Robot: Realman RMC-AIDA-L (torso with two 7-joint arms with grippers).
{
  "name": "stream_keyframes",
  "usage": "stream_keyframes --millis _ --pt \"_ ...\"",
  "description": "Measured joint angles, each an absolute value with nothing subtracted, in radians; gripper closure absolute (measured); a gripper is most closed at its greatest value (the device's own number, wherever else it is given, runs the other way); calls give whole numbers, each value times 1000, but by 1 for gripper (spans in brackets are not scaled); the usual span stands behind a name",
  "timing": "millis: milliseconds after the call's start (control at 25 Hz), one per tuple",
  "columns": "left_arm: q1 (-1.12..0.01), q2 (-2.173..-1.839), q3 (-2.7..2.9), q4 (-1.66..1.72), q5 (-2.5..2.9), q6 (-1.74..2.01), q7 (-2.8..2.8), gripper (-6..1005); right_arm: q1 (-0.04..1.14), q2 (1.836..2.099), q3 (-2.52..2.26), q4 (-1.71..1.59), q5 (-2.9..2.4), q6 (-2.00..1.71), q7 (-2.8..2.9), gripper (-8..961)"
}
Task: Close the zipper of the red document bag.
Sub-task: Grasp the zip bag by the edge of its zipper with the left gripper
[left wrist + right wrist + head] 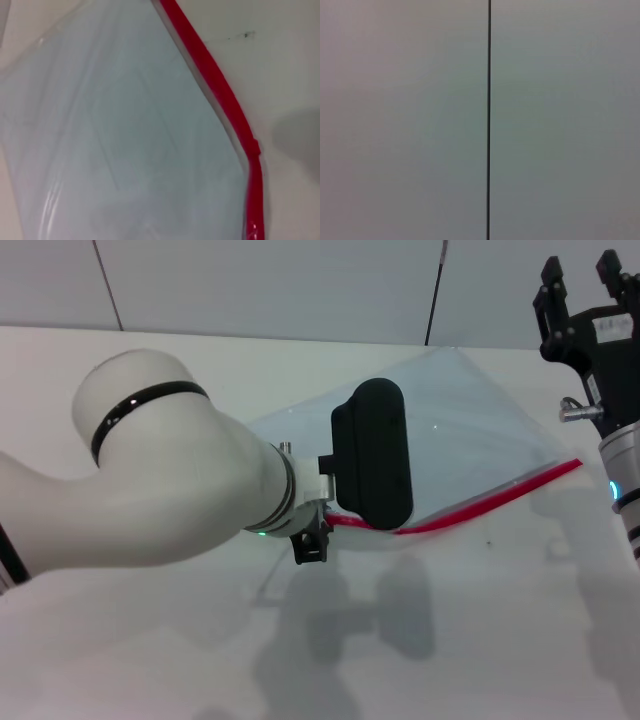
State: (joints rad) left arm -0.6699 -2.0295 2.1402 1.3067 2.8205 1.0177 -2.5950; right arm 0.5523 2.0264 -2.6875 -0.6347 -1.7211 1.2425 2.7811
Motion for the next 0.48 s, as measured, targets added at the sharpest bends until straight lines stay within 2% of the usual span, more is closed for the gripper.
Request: stream_keyframes --millis 80,320,480 --pt "-667 -2030 2149 1307 2847 1017 -2612 869 552 2026 -2687 -635 -1721 1242 2781 413" --pt "-660 -2023 2146 1327 2872 986 -2683 902 544 2025 -2680 -664 -1690 1242 2781 413" --pt "-627 -2013 2132 1372 2872 966 -2680 924 542 2013 -2666 -718 -1648 1170 2783 413"
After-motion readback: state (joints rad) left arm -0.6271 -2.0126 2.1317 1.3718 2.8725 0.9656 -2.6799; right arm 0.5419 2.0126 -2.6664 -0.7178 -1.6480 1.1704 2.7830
